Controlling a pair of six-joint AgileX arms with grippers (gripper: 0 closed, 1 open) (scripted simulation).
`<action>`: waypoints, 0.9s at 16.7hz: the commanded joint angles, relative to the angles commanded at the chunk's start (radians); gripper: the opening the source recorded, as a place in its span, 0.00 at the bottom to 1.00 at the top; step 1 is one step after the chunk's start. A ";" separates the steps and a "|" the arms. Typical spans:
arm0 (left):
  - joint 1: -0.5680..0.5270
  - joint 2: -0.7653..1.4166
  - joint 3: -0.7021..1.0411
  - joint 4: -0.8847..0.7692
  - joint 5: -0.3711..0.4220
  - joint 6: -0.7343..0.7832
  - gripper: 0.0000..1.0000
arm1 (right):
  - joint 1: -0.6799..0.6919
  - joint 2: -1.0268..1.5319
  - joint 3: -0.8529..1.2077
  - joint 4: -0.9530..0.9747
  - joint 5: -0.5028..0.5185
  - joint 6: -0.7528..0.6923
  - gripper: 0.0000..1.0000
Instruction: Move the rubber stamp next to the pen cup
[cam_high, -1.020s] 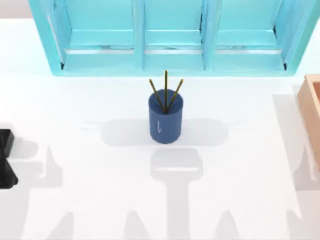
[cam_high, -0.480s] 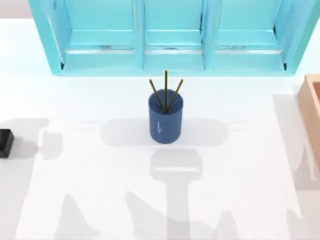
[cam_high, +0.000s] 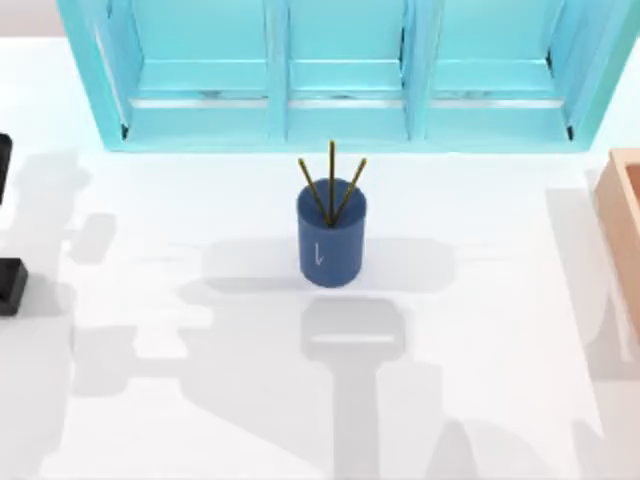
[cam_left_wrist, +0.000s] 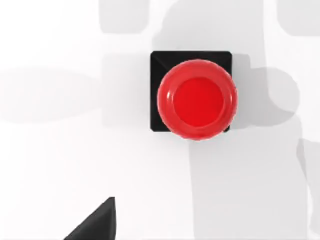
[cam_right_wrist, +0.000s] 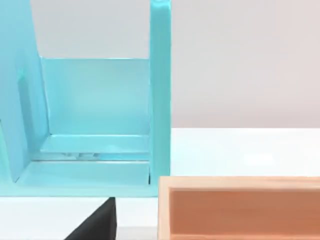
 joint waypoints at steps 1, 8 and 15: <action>0.005 0.070 0.065 -0.050 0.000 0.006 1.00 | 0.000 0.000 0.000 0.000 0.000 0.000 1.00; 0.025 0.349 0.334 -0.238 -0.002 0.031 1.00 | 0.000 0.000 0.000 0.000 0.000 0.000 1.00; 0.021 0.353 0.318 -0.222 -0.002 0.030 1.00 | 0.000 0.000 0.000 0.000 0.000 0.000 1.00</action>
